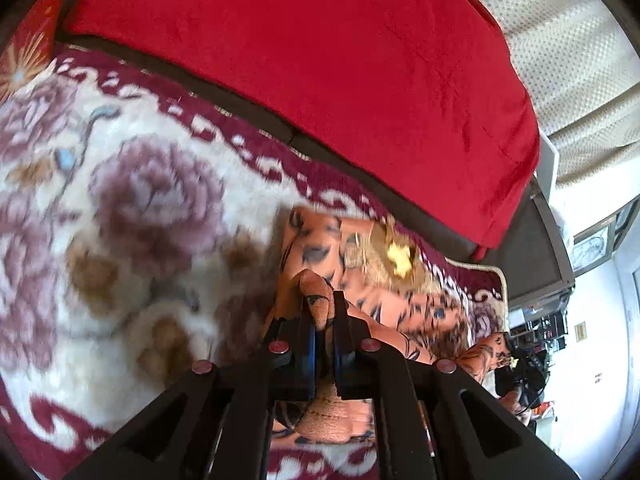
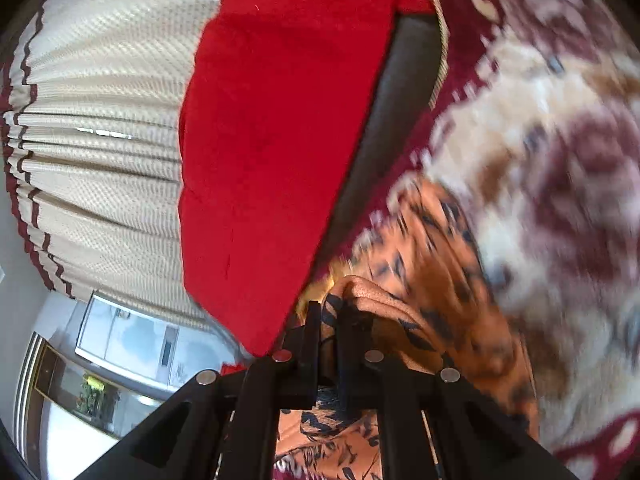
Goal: Fold small clothes
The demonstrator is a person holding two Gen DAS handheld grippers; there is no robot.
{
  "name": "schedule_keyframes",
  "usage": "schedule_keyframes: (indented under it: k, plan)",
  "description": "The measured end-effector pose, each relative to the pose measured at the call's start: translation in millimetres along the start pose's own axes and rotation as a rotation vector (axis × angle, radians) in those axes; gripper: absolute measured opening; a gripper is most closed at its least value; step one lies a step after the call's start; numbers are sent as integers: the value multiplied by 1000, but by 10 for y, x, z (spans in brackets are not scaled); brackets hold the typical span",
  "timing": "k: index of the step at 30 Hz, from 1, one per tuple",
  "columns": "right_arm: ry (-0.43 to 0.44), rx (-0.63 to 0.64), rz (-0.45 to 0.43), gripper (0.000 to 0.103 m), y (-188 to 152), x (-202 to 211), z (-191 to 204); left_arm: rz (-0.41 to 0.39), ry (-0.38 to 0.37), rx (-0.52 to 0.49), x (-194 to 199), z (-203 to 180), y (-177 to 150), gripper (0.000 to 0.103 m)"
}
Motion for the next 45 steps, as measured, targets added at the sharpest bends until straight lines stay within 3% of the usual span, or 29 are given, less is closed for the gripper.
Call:
schedule_keyframes:
  k: [6,10,12,14,17,18,21,26,29,31,33,34,35,37,38,40,43,44,45]
  plan:
    - [12,-68,-90,9,694,-225,-78,-42,-5,124,-280,176,457,9]
    - [14,-188,-105,12,921,-429,-414,-106,17,168,-351,327,514,27]
    - [18,-237,-87,13,1008,-475,-533,-197,18,136,-183,302,479,42]
    - [44,-233,-109,16,1043,-413,-528,-364,37,109,138,245,407,66]
    - [-27,-91,-108,22,963,-341,-245,-600,109,63,589,134,198,79]
    - [-57,-35,-101,22,912,-341,-114,-606,131,46,606,93,150,80]
    - [-164,190,-43,22,604,-466,385,-493,129,-45,361,-88,-16,80]
    - [-315,404,251,21,-166,-1331,701,-237,147,-166,-416,-311,-264,80]
    - [-425,399,376,21,-431,-1747,552,-189,189,-179,-597,-273,-331,80]
    - [-460,404,395,21,-491,-1886,484,-148,301,-170,-708,-102,-334,80]
    - [-479,389,395,22,-461,-1962,430,-46,363,-147,-887,138,-357,82]
    - [-468,361,408,22,-436,-1984,393,8,352,-118,-982,250,-381,85]
    - [-457,342,425,20,-425,-1989,369,9,298,-86,-990,326,-392,86]
    - [-421,306,466,20,-369,-1951,361,1,283,-105,-923,306,-391,86]
    - [-387,268,470,20,-295,-1870,356,-18,302,-124,-868,288,-401,85]
    - [-377,230,396,20,-96,-1654,310,-85,323,-133,-724,254,-394,85]
    - [-443,196,230,22,296,-1150,157,-163,242,-96,-534,189,-343,85]
    - [-464,182,187,27,388,-1027,108,-184,240,-72,-500,201,-321,85]
    - [-524,182,121,46,511,-871,46,-186,244,-58,-500,209,-307,85]
Point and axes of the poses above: each gripper's, at about its wrist camera, not at the fingertips, and x roughly against the way its jaws point, z to its left, y to its top, the point moved 7 cm from there along -x, roughly the way its jaws point, and after that the axes turned 15 degrees about z, right-handed, at the moved point
